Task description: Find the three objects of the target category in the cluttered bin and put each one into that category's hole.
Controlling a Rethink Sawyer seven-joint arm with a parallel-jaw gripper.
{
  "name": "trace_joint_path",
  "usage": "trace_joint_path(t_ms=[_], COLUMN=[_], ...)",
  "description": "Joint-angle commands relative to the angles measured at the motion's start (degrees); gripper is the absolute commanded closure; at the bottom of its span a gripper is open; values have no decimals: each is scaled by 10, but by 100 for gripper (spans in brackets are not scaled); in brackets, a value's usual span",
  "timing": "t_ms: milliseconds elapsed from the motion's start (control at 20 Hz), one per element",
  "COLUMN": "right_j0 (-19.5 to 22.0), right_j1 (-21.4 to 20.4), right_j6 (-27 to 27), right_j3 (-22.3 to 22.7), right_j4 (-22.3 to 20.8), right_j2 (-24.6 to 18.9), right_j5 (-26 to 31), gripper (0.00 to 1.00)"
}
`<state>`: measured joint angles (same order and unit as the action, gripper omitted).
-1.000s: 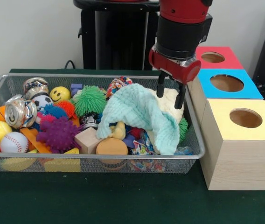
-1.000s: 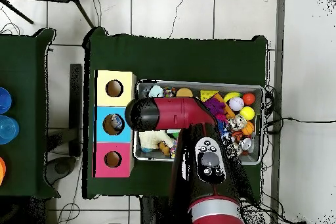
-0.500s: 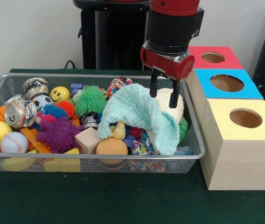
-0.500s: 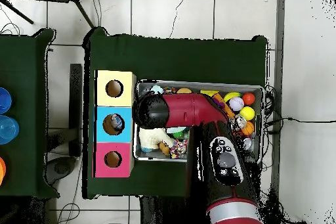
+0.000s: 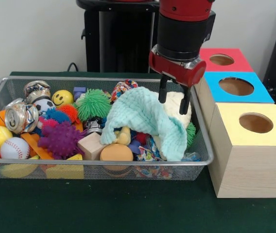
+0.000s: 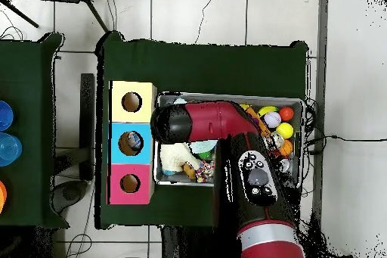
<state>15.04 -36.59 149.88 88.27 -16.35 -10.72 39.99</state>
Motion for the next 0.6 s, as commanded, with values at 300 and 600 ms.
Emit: trace_joint_path(t_ms=[300, 600], right_j0=[-28, -40], right_j1=[70, 89], right_j6=[-99, -78], right_j3=[-134, -168], right_j4=[-20, -16], right_j2=[-52, -40], right_j5=[113, 114], gripper=[0, 0])
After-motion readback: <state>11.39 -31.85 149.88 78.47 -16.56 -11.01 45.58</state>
